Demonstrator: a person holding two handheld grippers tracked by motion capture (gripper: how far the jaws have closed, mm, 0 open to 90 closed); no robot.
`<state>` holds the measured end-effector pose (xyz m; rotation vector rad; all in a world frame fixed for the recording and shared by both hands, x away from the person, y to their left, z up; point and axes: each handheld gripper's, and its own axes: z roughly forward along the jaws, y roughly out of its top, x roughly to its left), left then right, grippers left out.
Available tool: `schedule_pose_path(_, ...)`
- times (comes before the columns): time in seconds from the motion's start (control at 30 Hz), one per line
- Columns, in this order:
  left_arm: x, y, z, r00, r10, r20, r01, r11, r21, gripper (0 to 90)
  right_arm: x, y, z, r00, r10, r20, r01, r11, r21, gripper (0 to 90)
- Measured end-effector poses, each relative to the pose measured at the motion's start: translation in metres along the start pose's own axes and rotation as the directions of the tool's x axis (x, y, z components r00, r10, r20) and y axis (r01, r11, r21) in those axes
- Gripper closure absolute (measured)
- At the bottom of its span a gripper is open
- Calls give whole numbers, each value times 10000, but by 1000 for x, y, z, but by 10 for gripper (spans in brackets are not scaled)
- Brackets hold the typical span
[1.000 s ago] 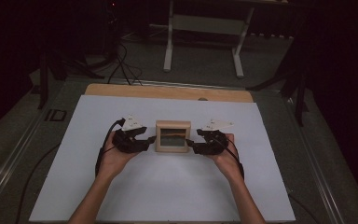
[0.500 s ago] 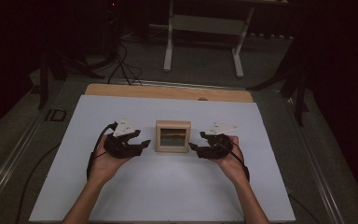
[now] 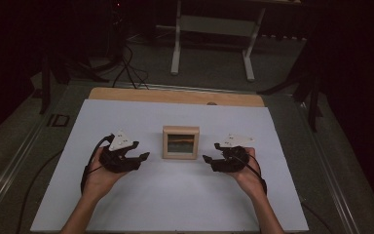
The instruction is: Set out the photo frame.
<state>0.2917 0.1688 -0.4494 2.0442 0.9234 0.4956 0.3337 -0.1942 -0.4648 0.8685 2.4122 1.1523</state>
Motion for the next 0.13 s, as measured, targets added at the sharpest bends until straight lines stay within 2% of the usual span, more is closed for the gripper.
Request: schedule_pose_path(0.13,1,-6,-3,10000,-55,-69,56,10000,70,443,-1,-7,-3,10000,2,7,-2,10000,56,343)
